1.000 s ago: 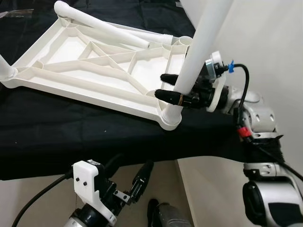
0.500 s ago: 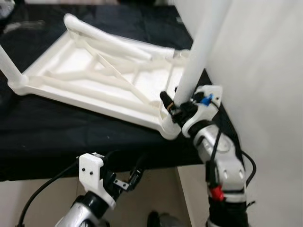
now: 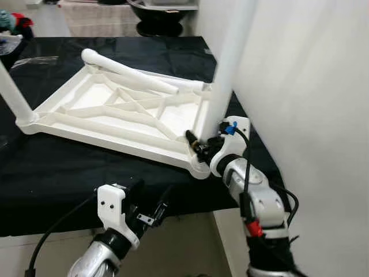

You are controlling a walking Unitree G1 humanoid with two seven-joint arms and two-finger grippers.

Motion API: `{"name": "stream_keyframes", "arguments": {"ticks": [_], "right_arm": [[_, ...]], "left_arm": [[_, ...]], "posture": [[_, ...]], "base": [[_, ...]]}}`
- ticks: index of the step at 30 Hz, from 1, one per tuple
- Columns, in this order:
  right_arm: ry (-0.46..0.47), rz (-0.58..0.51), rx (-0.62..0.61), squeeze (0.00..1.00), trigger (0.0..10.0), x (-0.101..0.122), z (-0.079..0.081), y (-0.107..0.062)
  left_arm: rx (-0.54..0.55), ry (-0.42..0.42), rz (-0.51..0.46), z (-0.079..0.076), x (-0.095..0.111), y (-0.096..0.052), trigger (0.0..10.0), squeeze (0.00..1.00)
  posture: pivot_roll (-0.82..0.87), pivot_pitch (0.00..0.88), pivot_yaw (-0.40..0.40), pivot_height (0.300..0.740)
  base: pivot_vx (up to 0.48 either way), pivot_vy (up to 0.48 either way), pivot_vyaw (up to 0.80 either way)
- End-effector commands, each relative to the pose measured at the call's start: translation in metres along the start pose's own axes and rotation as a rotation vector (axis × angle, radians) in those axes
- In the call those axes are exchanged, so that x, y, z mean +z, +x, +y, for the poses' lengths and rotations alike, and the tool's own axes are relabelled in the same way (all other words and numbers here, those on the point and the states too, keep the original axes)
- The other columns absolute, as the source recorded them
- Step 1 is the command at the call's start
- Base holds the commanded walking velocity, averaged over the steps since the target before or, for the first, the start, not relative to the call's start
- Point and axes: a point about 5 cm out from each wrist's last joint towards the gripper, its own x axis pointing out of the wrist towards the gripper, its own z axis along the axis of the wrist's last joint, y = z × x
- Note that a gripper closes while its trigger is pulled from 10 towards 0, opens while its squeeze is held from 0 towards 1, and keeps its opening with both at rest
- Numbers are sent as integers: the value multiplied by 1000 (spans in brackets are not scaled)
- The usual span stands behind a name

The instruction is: Building children table

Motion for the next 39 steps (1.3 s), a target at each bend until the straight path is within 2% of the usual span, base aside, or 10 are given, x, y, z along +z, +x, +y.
{"name": "stream_keyframes", "arguments": {"ticks": [1,10,11,12,17,18,26,36,38,39], "right_arm": [[-16,-99,196,1000,10000,20,6,1],[-237,-100,719,1000,10000,67,-34,-17],[-263,-106,778,294,10000,75,-40,-16],[-255,-110,835,0,10000,81,-44,-15],[-266,-119,868,0,10000,86,-46,-12],[-268,-146,906,0,1686,93,-47,-9],[-256,-161,979,0,0,99,-62,-16],[-164,-65,589,0,0,53,-50,-35],[-41,48,-87,0,0,11,-43,-29],[-41,48,-87,0,0,11,-43,-29]], "left_arm": [[-15,-15,-9,-7,3,-4,10000,0],[-44,-41,-7,-27,16,-25,10000,0],[-46,-44,-5,-30,19,-28,10000,0],[-47,-44,-4,-32,21,-31,10000,0],[-47,-44,-1,-34,23,-33,10000,0],[-46,-42,3,-35,24,-35,10000,0],[-40,-39,15,-33,24,-35,10000,0],[-37,-41,15,-21,11,-21,10000,0],[-30,-43,15,-11,1,-9,10000,0],[-30,-43,15,-11,1,-9,10000,0]], "posture": [[67,160,-88,740],[121,269,-62,740],[128,284,-54,740],[143,299,-48,740],[152,304,-44,740],[167,313,-34,740],[145,292,-40,740],[48,190,-82,740],[-11,112,-119,740],[-11,112,-119,740]], "base": [[0,0,0],[0,0,0],[0,0,0],[0,0,0],[0,0,0],[0,0,0],[0,0,0],[0,0,0],[0,0,0],[0,0,0]]}}
